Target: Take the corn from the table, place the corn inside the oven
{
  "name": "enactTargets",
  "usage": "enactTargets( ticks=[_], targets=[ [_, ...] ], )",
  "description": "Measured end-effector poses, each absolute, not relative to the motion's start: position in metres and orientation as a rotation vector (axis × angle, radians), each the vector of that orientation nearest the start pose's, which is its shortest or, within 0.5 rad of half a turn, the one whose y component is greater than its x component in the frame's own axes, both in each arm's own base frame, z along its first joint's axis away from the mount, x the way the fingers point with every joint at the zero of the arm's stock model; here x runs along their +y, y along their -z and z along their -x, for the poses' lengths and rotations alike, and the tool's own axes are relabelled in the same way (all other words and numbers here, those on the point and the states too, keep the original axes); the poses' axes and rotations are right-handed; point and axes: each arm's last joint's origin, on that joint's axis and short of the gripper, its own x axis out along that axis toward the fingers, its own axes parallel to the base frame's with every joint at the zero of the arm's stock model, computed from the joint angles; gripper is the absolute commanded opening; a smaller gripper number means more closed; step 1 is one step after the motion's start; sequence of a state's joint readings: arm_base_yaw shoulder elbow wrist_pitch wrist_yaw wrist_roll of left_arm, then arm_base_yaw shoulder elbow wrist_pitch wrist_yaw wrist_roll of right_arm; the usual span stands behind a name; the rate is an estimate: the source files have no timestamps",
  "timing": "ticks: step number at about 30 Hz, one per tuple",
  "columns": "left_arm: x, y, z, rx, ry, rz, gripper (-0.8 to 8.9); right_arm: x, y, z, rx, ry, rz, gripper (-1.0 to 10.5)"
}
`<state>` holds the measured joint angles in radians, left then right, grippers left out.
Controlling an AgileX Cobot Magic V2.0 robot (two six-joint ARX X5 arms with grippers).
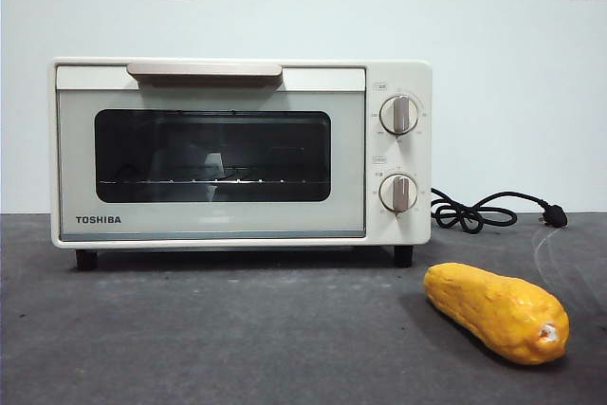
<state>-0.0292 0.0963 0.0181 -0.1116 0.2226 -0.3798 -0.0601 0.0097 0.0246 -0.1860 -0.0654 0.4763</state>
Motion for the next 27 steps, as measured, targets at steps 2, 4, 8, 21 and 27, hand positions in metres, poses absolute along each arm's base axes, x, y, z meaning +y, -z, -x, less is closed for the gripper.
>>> enactTargets(
  ticks=[2, 4, 8, 21, 27],
  targets=[
    [-0.011, -0.152, -0.1, 0.247, 0.27, 0.406, -0.04, -0.003, -0.153, -0.095, 0.177, -0.002, -0.496, 0.0],
    [-0.013, -0.151, -0.099, 0.265, 0.342, 0.421, -0.05, -0.001, -0.154, -0.095, 0.189, -0.068, -0.504, 0.0],
    [-0.016, -0.15, -0.099, 0.319, 0.444, 0.475, -0.05, 0.003, -0.155, -0.094, 0.215, -0.191, -0.514, 0.0],
    [-0.021, -0.213, -0.117, 0.418, 0.61, 0.54, -0.05, 0.008, -0.214, -0.086, 0.038, -0.431, -0.464, 0.0],
    [-0.031, -0.254, -0.139, 0.521, 0.725, 0.498, -0.06, 0.012, -0.243, -0.09, 0.099, -0.567, -0.462, 0.0]
  ],
)
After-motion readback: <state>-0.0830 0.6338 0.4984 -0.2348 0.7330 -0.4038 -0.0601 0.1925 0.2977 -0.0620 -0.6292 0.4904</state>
